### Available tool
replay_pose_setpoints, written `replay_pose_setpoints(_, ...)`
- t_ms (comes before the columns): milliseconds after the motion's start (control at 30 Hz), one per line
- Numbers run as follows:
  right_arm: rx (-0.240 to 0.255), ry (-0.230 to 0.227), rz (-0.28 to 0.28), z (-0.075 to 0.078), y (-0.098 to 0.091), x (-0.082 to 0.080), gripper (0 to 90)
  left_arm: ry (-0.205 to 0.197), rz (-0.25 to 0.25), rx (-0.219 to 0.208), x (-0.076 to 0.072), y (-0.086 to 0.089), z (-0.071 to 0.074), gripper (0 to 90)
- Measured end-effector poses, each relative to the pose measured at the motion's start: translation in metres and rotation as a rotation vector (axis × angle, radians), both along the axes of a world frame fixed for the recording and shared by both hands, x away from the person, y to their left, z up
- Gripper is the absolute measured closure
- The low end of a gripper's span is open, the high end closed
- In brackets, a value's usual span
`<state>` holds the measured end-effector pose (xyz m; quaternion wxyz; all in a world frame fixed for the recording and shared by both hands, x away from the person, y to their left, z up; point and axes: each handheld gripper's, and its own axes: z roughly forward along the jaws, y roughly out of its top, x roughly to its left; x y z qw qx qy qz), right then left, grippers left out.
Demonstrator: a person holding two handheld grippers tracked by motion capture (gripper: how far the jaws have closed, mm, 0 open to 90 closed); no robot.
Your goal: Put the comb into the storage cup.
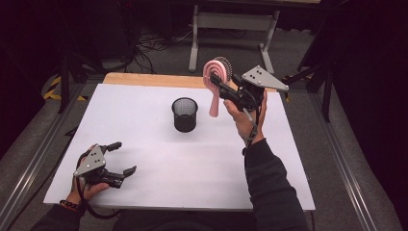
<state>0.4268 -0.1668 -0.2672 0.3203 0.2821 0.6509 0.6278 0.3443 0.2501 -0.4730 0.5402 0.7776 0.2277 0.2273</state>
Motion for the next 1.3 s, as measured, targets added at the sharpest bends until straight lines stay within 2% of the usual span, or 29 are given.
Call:
replay_pose_setpoints(467,-0.016,-0.014,0.007,0.01,0.018,0.011,62.4,0.0,-0.002,0.004,0.0,0.001,0.0,4.4)
replay_pose_setpoints(600,-0.007,-0.015,0.012,0.012,0.022,0.013,62.4,-0.005,-0.001,-0.001,0.0,0.0,0.0,4.3)
replay_pose_setpoints(933,-0.018,-0.021,0.028,0.013,0.034,0.016,62.4,0.007,-0.012,0.017,0.001,0.001,0.0,4.4)
replay_pose_setpoints(1300,-0.019,-0.007,0.057,0.009,0.051,0.023,62.4,-0.011,-0.007,0.003,0.0,0.001,0.0,4.4)
